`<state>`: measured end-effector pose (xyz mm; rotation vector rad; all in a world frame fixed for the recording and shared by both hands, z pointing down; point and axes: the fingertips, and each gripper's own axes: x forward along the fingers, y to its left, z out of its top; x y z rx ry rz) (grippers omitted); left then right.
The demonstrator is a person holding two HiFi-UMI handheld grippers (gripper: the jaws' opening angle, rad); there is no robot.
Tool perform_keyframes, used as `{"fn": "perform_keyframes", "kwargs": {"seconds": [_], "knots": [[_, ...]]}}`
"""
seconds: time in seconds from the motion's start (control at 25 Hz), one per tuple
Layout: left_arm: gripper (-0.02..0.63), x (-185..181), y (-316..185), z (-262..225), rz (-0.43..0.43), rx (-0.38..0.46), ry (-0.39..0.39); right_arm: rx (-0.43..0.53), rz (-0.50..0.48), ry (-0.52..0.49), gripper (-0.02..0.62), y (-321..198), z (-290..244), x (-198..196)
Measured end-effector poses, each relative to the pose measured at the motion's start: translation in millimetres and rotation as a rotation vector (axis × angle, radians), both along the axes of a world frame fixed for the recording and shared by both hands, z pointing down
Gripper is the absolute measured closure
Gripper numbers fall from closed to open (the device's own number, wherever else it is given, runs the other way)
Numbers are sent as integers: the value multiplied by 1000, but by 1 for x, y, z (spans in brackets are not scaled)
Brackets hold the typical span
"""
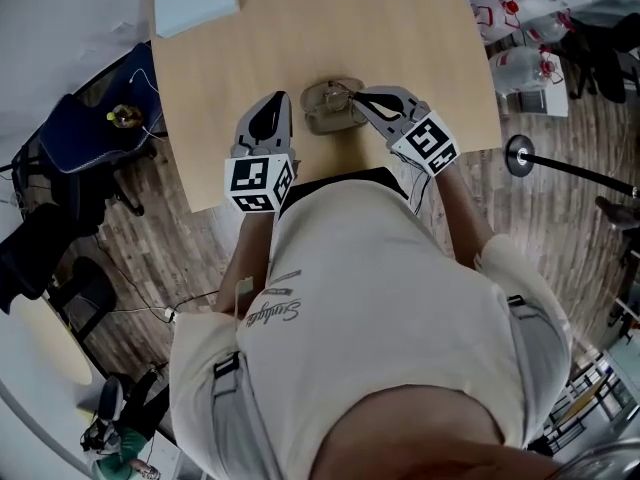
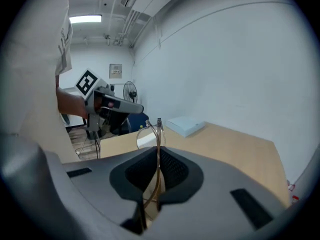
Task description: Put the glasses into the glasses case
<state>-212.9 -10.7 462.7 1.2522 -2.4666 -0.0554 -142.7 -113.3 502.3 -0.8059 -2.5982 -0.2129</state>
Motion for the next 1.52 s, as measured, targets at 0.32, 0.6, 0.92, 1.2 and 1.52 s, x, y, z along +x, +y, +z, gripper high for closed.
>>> {"fn": "perform_keyframes", "kwargs": {"seconds": [0.32,0.6,0.92,1.2,1.52], "knots": [[589,-14,10,14,29,4,17,89,-14,99,584,6,40,-14],[589,-15,9,26,-21,-26,48,273,-217,183,584,20,68,-14],[589,-9,-7,33,-63,-54,72,310,-396,280,584,24,101,-13],[590,-10,-2,38,-125,-84,96,328,-548,414,585,31,139,-6],[589,-21,8,46,-152,-97,111,339,-596,506,584,39,160,-13]]}}
